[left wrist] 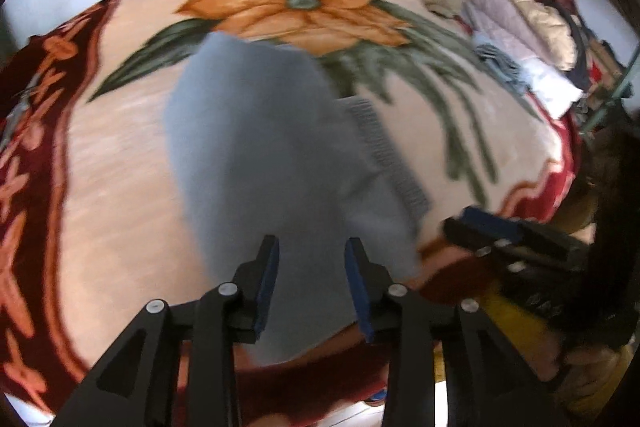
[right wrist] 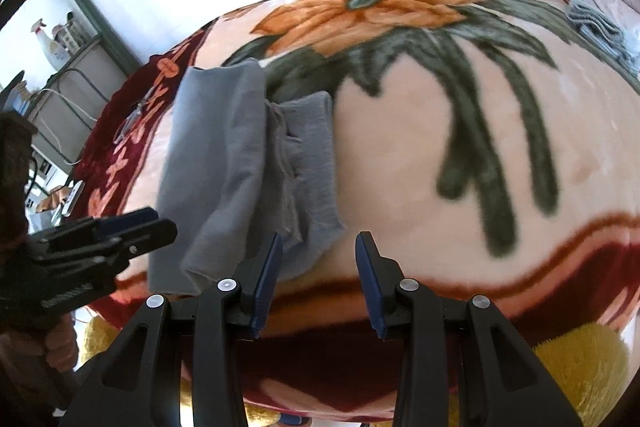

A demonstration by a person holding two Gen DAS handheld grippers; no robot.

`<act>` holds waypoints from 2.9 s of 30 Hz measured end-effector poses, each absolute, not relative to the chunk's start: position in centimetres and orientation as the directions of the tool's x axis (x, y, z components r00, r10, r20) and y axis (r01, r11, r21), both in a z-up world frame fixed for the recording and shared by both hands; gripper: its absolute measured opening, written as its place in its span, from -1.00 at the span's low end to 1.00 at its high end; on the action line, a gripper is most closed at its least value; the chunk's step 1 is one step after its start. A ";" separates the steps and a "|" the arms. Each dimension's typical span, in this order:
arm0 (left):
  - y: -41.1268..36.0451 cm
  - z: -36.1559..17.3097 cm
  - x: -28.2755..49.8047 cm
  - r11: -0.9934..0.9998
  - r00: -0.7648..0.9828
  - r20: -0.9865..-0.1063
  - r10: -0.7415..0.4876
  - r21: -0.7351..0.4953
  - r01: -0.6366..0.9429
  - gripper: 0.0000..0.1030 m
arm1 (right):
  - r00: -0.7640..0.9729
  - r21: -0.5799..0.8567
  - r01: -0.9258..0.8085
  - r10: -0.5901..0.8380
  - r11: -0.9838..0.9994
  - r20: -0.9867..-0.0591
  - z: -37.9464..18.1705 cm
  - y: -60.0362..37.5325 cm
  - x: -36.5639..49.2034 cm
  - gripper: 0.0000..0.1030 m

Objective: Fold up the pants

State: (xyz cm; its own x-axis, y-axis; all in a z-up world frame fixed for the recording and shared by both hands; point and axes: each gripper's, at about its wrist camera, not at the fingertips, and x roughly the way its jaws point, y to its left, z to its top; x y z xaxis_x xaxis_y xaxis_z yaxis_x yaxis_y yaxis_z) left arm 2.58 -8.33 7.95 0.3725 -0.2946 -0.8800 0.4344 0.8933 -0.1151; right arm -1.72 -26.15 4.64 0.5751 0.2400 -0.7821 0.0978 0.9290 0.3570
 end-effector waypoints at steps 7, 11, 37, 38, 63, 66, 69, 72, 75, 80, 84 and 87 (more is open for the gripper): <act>-4.0 6.9 3.3 0.945 0.386 -0.894 -0.229 -0.109 0.309 -0.04 | 0.566 0.372 0.045 0.283 0.927 -0.774 5.7 -24.4 1.0 -0.07; -3.0 6.9 3.4 0.954 0.402 -0.891 -0.211 -0.099 0.283 0.08 | 0.555 0.381 0.022 0.306 0.924 -0.774 5.7 -23.5 3.0 -0.07; 1.4 5.2 4.0 0.978 0.392 -0.898 -0.201 -0.160 0.135 0.29 | 0.588 0.279 -0.116 0.292 0.953 -0.754 8.5 -19.6 5.9 -0.81; 1.4 5.3 4.0 0.978 0.393 -0.897 -0.203 -0.161 0.135 0.29 | 0.601 0.276 -0.117 0.289 0.954 -0.745 9.0 -19.8 5.5 -0.81; -6.1 5.8 6.9 0.958 0.453 -0.875 -0.174 -0.045 0.282 0.33 | 0.565 0.204 0.019 0.158 0.979 -0.810 2.7 -25.4 5.3 -0.45; -6.1 4.4 7.5 0.957 0.431 -0.886 -0.172 -0.046 0.288 0.34 | 0.566 0.183 0.020 0.139 0.983 -0.813 2.1 -25.7 5.5 -0.20; -6.1 3.5 7.8 0.958 0.416 -0.893 -0.172 -0.054 0.281 0.42 | 0.559 0.206 0.040 0.148 0.978 -0.816 1.6 -26.5 5.5 -0.07; -5.8 3.8 7.7 0.958 0.419 -0.889 -0.186 -0.069 0.280 0.42 | 0.543 0.227 0.043 0.168 0.973 -0.823 2.2 -26.9 5.7 -0.07; -5.5 4.7 7.5 0.957 0.422 -0.885 -0.196 -0.080 0.278 0.40 | 0.543 0.210 0.045 0.153 0.977 -0.826 3.5 -26.7 5.4 -0.07; -5.0 7.9 7.2 0.951 0.470 -0.852 -0.232 -0.098 0.292 0.40 | 0.619 0.189 0.011 0.142 0.982 -0.773 7.2 -26.0 5.0 -0.07; -5.3 9.9 7.8 0.940 0.508 -0.811 -0.290 -0.141 0.312 0.39 | 0.657 0.220 -0.025 0.182 0.975 -0.732 8.2 -25.4 6.3 -0.14; -6.1 9.9 9.0 0.932 0.514 -0.800 -0.310 -0.147 0.332 0.06 | 0.655 0.235 -0.028 0.196 0.972 -0.730 7.5 -25.0 8.1 -0.38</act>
State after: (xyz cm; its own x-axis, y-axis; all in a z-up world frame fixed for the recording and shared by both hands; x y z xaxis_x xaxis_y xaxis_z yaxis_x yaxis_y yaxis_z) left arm 8.99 -6.09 9.88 0.5144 -0.3100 -0.7995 0.3323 0.9316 -0.1474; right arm 8.06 -24.99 7.52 0.6547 0.1956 -0.7301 -0.0284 0.9716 0.2348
